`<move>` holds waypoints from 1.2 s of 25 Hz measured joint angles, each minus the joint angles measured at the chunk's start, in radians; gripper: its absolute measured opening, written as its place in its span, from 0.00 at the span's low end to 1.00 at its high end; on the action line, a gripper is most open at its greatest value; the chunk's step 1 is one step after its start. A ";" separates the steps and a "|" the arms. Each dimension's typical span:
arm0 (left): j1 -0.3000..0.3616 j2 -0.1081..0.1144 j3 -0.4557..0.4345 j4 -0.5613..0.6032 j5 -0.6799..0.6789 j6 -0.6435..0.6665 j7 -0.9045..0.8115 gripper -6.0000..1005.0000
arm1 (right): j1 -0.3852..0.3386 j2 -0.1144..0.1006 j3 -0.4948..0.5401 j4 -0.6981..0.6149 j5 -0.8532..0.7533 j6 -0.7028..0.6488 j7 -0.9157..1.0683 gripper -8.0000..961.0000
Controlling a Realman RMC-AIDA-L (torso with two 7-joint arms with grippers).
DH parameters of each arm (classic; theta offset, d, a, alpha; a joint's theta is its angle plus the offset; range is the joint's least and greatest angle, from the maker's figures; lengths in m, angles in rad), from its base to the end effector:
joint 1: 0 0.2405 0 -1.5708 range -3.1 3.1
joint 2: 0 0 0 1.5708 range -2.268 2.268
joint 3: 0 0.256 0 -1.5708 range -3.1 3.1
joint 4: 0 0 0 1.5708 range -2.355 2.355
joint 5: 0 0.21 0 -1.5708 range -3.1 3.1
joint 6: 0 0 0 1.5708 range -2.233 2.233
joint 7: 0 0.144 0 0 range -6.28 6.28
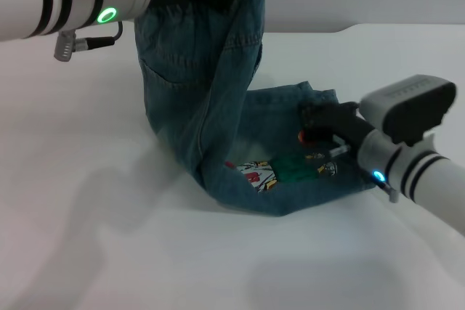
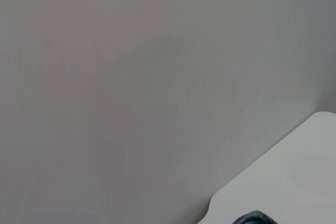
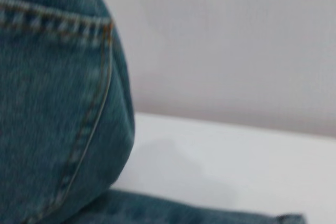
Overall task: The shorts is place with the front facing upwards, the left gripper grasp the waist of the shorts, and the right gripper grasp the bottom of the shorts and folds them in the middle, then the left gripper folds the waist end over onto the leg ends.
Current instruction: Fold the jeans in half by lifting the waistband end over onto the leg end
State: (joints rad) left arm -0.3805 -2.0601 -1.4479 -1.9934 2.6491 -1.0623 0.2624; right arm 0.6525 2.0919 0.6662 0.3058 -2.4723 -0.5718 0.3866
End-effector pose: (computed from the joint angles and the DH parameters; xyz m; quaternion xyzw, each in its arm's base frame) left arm -0.0484 0.3332 0.0420 -0.9010 -0.1683 -0.1102 0.3845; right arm 0.2617 0.3706 -0.1168 -0.8390 0.3134 0.1892 0.4026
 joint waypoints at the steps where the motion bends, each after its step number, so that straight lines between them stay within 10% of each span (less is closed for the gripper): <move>1: 0.002 0.000 0.001 0.000 0.000 0.000 0.000 0.06 | -0.012 0.000 0.020 0.006 0.000 -0.014 -0.030 0.01; 30: 0.094 0.001 0.178 0.064 -0.095 0.197 0.107 0.07 | -0.137 -0.010 0.101 0.051 0.192 -0.180 -0.361 0.01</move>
State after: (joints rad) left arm -0.2861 -2.0594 -1.2701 -1.9298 2.5537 -0.8658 0.3698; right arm 0.5151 2.0822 0.7667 0.3566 -2.2805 -0.7516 0.0255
